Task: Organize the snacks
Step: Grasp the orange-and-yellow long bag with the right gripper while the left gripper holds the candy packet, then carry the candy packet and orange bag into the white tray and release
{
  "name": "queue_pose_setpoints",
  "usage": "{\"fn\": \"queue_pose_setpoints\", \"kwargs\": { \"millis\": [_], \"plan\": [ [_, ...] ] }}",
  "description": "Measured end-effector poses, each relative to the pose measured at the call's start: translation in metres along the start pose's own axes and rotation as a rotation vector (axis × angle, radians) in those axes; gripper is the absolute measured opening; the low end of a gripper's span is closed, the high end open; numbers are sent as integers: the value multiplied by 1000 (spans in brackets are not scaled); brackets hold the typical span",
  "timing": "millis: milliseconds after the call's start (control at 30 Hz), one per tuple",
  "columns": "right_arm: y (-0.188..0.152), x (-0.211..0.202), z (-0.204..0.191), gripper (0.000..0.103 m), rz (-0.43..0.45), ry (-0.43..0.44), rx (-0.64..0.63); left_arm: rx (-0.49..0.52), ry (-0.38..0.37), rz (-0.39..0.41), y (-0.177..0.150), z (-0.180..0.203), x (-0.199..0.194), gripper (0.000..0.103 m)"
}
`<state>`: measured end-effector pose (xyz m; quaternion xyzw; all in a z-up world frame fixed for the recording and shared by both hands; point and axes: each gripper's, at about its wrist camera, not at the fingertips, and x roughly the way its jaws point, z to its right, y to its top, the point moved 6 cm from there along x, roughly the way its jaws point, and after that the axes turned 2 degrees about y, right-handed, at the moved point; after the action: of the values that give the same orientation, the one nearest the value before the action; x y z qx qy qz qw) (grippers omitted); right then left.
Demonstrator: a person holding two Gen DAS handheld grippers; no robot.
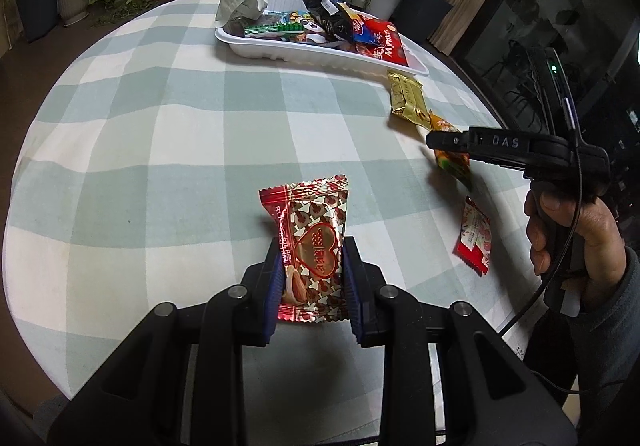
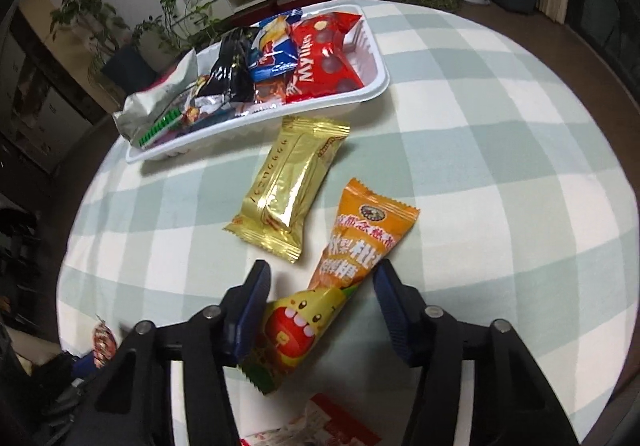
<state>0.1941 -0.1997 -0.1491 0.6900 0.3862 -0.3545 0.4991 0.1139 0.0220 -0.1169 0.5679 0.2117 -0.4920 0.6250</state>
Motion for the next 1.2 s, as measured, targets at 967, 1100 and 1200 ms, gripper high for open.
{"fn": "queue_pose_setpoints", "kwargs": {
  "millis": [967, 1100, 1200],
  "plan": [
    [-23, -35, 15, 16, 21, -20, -96, -31, -14, 0, 0, -8, 3, 25],
    [-16, -55, 25, 15, 82, 27, -34, -43, -33, 8, 7, -10, 0, 25],
    [-4, -69, 35, 15, 126, 51, 8, -44, -34, 25, 20, -12, -5, 25]
  ]
}}
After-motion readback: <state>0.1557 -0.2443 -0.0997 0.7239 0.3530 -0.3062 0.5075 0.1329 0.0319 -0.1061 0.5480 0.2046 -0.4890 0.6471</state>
